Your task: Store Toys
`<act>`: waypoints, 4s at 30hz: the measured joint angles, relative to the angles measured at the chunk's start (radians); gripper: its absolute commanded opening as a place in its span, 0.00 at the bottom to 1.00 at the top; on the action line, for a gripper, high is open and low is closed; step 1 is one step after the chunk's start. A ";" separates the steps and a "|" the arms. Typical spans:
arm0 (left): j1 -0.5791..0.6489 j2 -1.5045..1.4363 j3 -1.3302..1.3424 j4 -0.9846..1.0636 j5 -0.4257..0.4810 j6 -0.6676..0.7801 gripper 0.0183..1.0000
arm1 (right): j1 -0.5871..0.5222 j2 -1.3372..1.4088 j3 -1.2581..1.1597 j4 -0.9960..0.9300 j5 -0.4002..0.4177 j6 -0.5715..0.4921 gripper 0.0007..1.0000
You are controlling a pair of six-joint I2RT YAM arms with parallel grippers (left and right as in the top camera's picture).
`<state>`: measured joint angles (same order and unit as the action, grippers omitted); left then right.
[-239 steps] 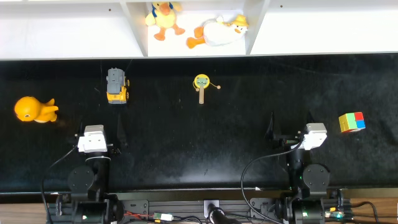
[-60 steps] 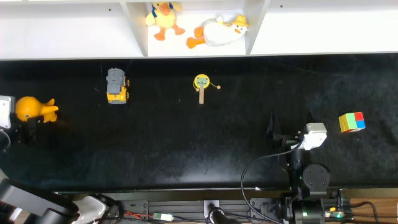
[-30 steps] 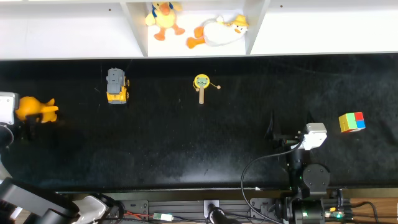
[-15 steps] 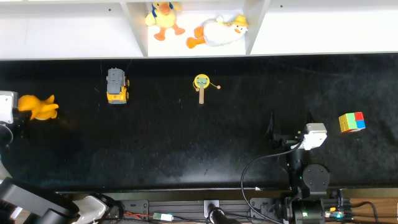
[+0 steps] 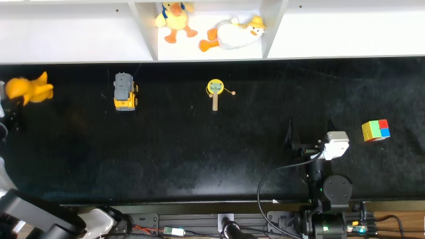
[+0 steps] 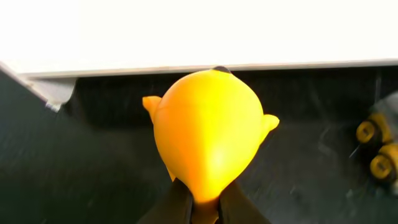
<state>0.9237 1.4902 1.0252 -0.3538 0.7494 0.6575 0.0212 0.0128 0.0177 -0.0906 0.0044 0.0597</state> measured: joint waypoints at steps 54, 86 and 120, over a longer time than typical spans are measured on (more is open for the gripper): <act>-0.230 0.092 0.301 0.020 -0.126 -0.311 0.06 | 0.000 0.000 0.000 0.000 0.000 0.000 1.00; -0.320 0.202 0.305 0.136 -0.259 -0.367 0.10 | 0.000 0.000 0.000 0.000 0.000 0.000 1.00; -0.364 0.275 0.317 0.200 -0.272 -0.368 0.13 | 0.000 0.000 0.000 0.000 0.000 0.000 1.00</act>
<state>0.5602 1.7657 1.3426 -0.1543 0.4774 0.2897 0.0212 0.0128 0.0177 -0.0902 0.0040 0.0601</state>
